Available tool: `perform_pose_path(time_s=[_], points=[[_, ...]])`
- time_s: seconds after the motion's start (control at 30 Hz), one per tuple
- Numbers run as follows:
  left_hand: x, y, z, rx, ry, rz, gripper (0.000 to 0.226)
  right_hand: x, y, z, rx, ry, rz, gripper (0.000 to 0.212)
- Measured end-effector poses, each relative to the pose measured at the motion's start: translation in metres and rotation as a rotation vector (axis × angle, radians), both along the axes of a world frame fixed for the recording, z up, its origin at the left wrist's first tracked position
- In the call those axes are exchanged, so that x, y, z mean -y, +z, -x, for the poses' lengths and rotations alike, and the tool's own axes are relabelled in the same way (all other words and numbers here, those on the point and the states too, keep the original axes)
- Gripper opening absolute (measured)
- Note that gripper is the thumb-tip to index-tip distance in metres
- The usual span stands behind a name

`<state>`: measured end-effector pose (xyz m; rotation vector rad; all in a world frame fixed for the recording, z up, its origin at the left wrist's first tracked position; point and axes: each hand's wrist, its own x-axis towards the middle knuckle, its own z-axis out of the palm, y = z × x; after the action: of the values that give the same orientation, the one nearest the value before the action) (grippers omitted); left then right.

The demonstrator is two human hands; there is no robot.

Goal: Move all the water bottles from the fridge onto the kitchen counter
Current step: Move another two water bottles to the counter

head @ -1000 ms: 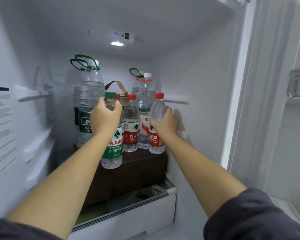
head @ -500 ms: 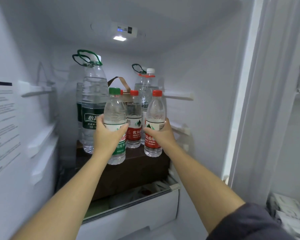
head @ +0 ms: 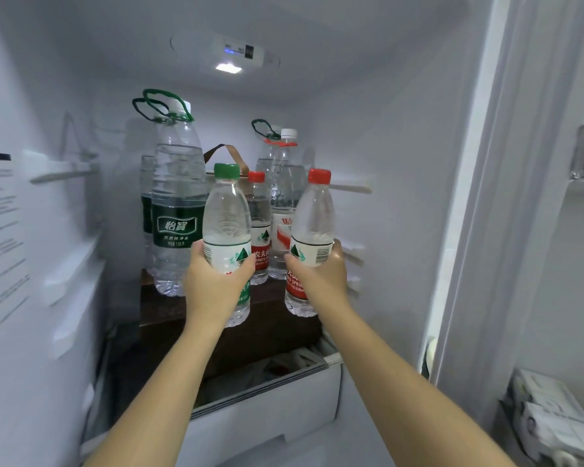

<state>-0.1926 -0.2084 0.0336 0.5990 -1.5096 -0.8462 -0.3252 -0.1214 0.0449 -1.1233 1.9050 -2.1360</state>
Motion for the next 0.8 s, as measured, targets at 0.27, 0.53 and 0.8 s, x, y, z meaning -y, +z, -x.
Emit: perform_pose_path(time_s=[0.27, 0.53, 0.8], points=[[-0.092, 0.008, -0.010, 0.012, -0.113, 0.051, 0.049, -0.102, 0.012, -0.029, -0.041, -0.059, 0.079, 0.050], [-0.223, 0.003, -0.019, -0.031, -0.368, 0.004, 0.049, -0.262, 0.007, -0.057, -0.035, -0.114, 0.049, 0.048], [-0.408, -0.034, -0.018, -0.004, -0.681, -0.041, 0.050, -0.483, -0.031, -0.078, 0.030, -0.385, 0.029, 0.046]])
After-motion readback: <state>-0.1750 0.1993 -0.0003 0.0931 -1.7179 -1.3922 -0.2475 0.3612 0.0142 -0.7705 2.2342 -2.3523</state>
